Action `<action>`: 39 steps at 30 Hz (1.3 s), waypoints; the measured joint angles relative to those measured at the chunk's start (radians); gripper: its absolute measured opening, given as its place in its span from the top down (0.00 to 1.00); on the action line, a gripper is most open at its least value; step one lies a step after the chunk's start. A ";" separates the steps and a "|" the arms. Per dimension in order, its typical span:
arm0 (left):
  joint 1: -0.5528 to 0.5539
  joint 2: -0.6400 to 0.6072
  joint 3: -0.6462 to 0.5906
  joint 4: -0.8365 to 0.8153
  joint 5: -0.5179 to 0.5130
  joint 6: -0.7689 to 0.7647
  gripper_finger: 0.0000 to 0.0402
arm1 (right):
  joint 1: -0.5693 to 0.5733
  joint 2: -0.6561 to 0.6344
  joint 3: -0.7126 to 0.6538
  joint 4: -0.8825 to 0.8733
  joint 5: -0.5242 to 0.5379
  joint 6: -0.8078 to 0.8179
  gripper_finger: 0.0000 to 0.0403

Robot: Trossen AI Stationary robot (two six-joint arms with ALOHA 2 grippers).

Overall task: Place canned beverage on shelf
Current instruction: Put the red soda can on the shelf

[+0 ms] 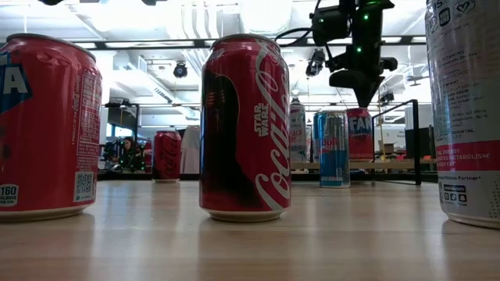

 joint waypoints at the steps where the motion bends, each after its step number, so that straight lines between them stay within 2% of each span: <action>1: 0.000 0.000 0.000 0.000 0.000 0.000 0.11 | 0.000 0.000 0.000 0.000 0.000 0.000 0.98; 39: 0.000 0.000 0.000 0.002 0.000 0.000 0.11 | 0.000 -0.035 0.011 -0.038 -0.003 0.028 0.98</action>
